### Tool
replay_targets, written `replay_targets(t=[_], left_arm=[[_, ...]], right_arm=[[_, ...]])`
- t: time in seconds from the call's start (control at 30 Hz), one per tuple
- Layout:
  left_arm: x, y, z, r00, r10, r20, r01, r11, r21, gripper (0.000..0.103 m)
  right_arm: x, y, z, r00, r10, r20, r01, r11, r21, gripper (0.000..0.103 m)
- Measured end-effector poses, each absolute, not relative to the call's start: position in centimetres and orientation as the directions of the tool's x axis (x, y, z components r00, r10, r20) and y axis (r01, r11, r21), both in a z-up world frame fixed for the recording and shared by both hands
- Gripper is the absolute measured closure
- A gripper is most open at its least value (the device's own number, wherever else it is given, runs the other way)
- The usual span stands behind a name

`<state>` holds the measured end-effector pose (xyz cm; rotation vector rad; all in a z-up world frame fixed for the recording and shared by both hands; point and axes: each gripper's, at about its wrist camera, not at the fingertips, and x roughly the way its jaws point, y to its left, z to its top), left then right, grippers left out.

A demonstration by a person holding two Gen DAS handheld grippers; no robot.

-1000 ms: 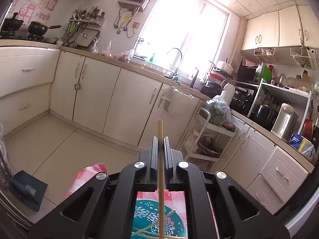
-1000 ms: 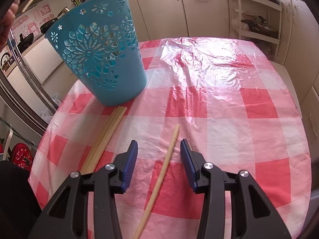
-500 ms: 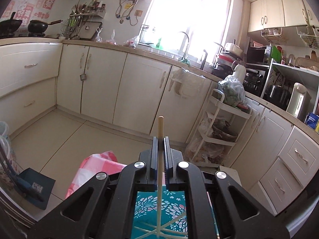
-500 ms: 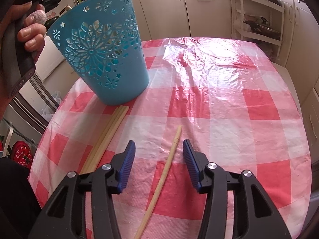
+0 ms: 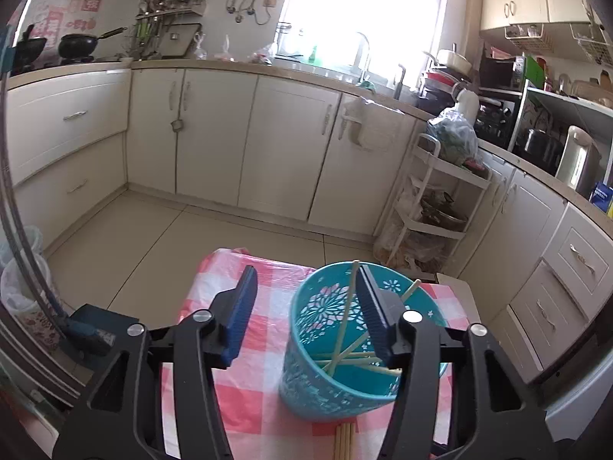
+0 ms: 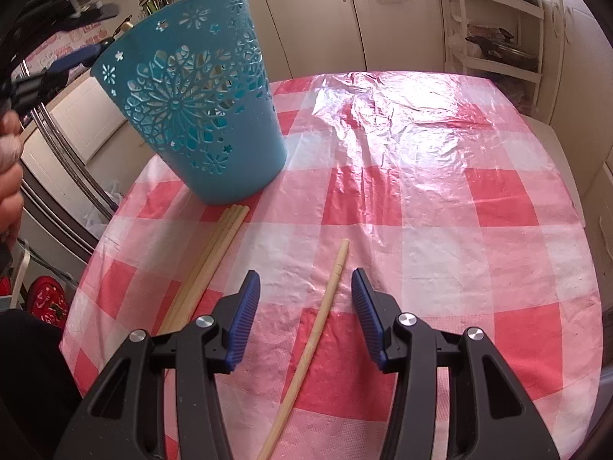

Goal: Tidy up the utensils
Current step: 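Carry the chopstick over the teal basket and open the left tool, then close the right tool on the loose chopstick on the cloth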

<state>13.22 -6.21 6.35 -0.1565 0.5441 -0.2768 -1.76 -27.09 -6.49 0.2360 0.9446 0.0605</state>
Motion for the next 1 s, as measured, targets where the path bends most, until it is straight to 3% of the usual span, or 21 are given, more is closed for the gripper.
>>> replay_targets(t=[0.1,0.33,0.4,0.5,0.6,0.73,0.87,1.0], left_arm=[[11.7,-3.2,6.1,0.843,-0.266,-0.468,0.16,0.954,-0.253,0.031],[13.1,2.8,2.5,0.807,-0.201,-0.555,-0.016,0.933,-0.36,0.03],[13.6,3.3,1.8,0.787,-0.202,-0.583,-0.037,0.928,-0.372,0.03],[13.6,3.5,1.6,0.785,-0.208,-0.584,-0.03,0.928,-0.372,0.03],[13.2,3.3,2.1,0.795,-0.215,-0.567,-0.006,0.932,-0.362,0.03],[13.3,3.0,2.1,0.79,-0.223,-0.571,0.002,0.933,-0.36,0.029],[13.6,2.8,1.8,0.78,-0.219,-0.586,-0.001,0.936,-0.351,0.029],[13.9,2.8,1.4,0.772,-0.21,-0.6,-0.013,0.939,-0.344,0.029]], right_arm=[[-2.2,-28.0,-6.5,0.595,0.181,-0.783,0.076,0.957,0.279,0.054],[-1.9,-25.7,-6.3,0.572,0.034,-0.82,0.079,0.992,0.096,0.061],[-1.9,-25.2,-6.4,0.564,-0.01,-0.825,0.077,0.996,0.04,0.08],[-1.6,-24.4,-6.3,0.548,-0.015,-0.836,0.004,1.0,-0.015,0.095],[-1.5,-24.1,-6.3,0.52,0.005,-0.854,-0.066,0.997,-0.035,0.096],[-1.3,-25.1,-6.2,0.483,0.017,-0.875,-0.032,0.999,0.002,0.091],[-1.6,-24.0,-6.2,0.495,-0.04,-0.868,-0.052,0.996,-0.076,0.094],[-2.1,-25.8,-5.7,0.499,0.008,-0.867,0.039,0.999,0.031,0.097]])
